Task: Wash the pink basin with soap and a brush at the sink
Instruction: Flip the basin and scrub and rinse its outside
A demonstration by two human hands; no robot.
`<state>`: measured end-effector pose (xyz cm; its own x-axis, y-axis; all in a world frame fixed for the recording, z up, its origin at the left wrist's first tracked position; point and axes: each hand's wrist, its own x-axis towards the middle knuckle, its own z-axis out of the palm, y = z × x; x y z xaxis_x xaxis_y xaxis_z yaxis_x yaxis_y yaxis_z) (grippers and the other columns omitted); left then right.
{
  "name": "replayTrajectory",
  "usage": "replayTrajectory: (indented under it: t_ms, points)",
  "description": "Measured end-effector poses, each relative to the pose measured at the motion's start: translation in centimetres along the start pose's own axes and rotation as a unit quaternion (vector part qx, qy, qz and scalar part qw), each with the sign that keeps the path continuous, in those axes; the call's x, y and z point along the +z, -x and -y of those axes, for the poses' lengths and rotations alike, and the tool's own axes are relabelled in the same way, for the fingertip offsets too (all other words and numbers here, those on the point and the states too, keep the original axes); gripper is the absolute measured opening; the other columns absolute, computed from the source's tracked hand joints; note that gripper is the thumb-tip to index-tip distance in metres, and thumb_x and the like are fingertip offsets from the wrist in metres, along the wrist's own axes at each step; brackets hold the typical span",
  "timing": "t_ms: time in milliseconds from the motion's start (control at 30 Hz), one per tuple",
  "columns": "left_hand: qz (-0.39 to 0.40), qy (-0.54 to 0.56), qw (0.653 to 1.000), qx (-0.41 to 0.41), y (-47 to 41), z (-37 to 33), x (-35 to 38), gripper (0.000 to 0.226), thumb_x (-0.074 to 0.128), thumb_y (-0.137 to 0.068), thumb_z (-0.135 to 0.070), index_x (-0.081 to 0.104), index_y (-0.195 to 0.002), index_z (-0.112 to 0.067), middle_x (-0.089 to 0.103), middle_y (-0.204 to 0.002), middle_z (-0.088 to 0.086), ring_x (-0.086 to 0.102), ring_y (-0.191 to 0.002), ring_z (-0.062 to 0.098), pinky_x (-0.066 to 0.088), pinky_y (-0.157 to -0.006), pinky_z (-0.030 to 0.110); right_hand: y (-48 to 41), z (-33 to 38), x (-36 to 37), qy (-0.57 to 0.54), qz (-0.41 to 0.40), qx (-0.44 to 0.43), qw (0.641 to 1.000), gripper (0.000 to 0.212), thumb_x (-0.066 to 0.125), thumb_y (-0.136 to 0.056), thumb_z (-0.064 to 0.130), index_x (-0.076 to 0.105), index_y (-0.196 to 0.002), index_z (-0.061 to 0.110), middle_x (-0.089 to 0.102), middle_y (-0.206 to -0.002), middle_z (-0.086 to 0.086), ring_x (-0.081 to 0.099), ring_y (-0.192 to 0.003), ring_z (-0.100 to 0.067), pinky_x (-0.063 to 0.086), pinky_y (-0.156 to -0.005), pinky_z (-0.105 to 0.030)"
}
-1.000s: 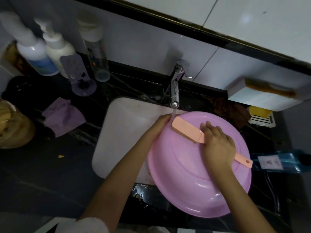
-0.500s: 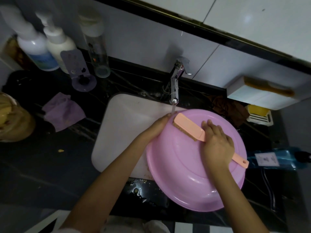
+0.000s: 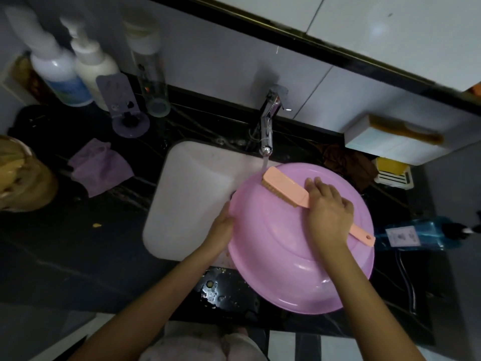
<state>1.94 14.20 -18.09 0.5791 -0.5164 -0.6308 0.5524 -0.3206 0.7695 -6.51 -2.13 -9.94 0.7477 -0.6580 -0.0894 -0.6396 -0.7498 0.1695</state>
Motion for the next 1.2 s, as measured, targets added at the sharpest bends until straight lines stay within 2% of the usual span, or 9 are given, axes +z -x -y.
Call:
replayTrajectory:
  t_ms: [100,233,433,600,700,800,967,1067,1200]
  points:
    - [0.003,0.034,0.999,-0.012,-1.8,0.8,-0.5,0.050,0.039,-0.089,-0.005,0.051,-0.135,-0.022,0.056,-0.132,0.001,0.055,-0.114,0.016,0.045,-0.098,0.032,-0.6,0.0,-0.9,0.039,0.023,-0.015,0.999,0.047,0.041,-0.093,0.010,0.042,-0.140,0.013,0.045,-0.140,-0.011,0.043,-0.124,-0.031,0.035,-0.094,-0.041]
    - [0.001,0.072,0.996,-0.045,-4.2,-1.3,-1.1,0.037,0.046,-0.095,-0.033,0.064,-0.118,-0.011,0.066,-0.113,0.006,0.061,-0.103,0.020,0.048,-0.081,0.028,-0.3,-1.1,-1.1,0.074,-0.041,-0.056,0.995,0.037,0.038,-0.077,0.006,0.067,-0.100,0.000,0.061,-0.092,-0.021,0.061,-0.083,-0.038,0.048,-0.071,-0.043]
    - [0.066,0.085,0.994,0.008,-7.2,-6.4,0.6,0.020,0.042,-0.087,-0.017,0.060,-0.083,-0.010,0.060,-0.073,0.003,0.056,-0.061,0.012,0.043,-0.055,0.017,0.1,-4.9,0.2,-0.058,0.016,-0.175,0.983,0.077,0.057,-0.071,-0.004,0.043,-0.141,0.024,0.041,-0.147,-0.006,0.043,-0.131,-0.030,0.040,-0.098,-0.047]
    - [0.097,0.009,0.995,0.027,-9.3,-6.9,2.2,0.026,0.038,-0.089,-0.019,0.059,-0.075,-0.016,0.058,-0.079,0.007,0.052,-0.075,0.020,0.038,-0.068,0.029,0.9,-4.8,1.6,-0.066,-0.039,-0.122,0.990,0.063,0.038,-0.078,0.014,0.047,-0.139,0.020,0.046,-0.143,-0.006,0.048,-0.127,-0.032,0.044,-0.097,-0.048]
    - [0.095,-0.044,0.992,0.073,-9.3,-6.0,2.4,0.023,0.048,-0.084,-0.035,0.068,-0.093,-0.030,0.067,-0.104,-0.002,0.061,-0.101,0.018,0.045,-0.094,0.032,0.8,-4.1,1.9,-0.048,-0.075,-0.109,0.990,0.061,0.036,-0.076,0.013,0.054,-0.134,0.017,0.053,-0.137,-0.007,0.054,-0.121,-0.033,0.047,-0.093,-0.046]
    - [0.095,-0.080,0.985,0.123,-7.7,-4.6,3.1,0.040,0.039,-0.090,-0.039,0.056,-0.126,-0.036,0.052,-0.136,-0.010,0.045,-0.125,0.009,0.030,-0.110,0.032,0.2,-3.0,1.9,-0.038,-0.079,-0.094,0.992,0.057,0.042,-0.075,0.011,0.059,-0.129,0.017,0.058,-0.131,-0.006,0.059,-0.115,-0.033,0.049,-0.089,-0.044]
    - [0.136,-0.007,0.977,0.165,-7.6,-5.5,4.1,0.046,0.037,-0.082,-0.023,0.055,-0.121,-0.038,0.055,-0.125,-0.009,0.051,-0.115,0.008,0.038,-0.098,0.024,0.0,-2.4,1.7,-0.027,-0.087,-0.082,0.992,0.057,0.035,-0.076,0.016,0.061,-0.127,0.017,0.061,-0.128,-0.005,0.061,-0.112,-0.033,0.051,-0.086,-0.043]
    - [0.165,0.020,0.980,0.111,-8.8,-6.4,3.6,0.036,0.039,-0.092,-0.015,0.065,-0.117,-0.018,0.064,-0.115,0.002,0.058,-0.106,0.015,0.043,-0.094,0.026,-0.3,-2.1,1.6,-0.007,-0.082,-0.086,0.993,0.055,0.038,-0.076,0.016,0.062,-0.125,0.017,0.062,-0.127,-0.005,0.061,-0.112,-0.032,0.051,-0.086,-0.041]
    - [0.116,0.038,0.992,0.034,-9.6,-4.6,3.1,0.026,0.046,-0.090,-0.023,0.071,-0.093,-0.020,0.069,-0.104,0.009,0.060,-0.103,0.025,0.044,-0.096,0.037,-1.2,-1.0,1.2,0.005,-0.073,-0.079,0.994,0.053,0.035,-0.075,0.017,0.068,-0.116,0.015,0.066,-0.120,-0.006,0.065,-0.105,-0.033,0.052,-0.082,-0.039]
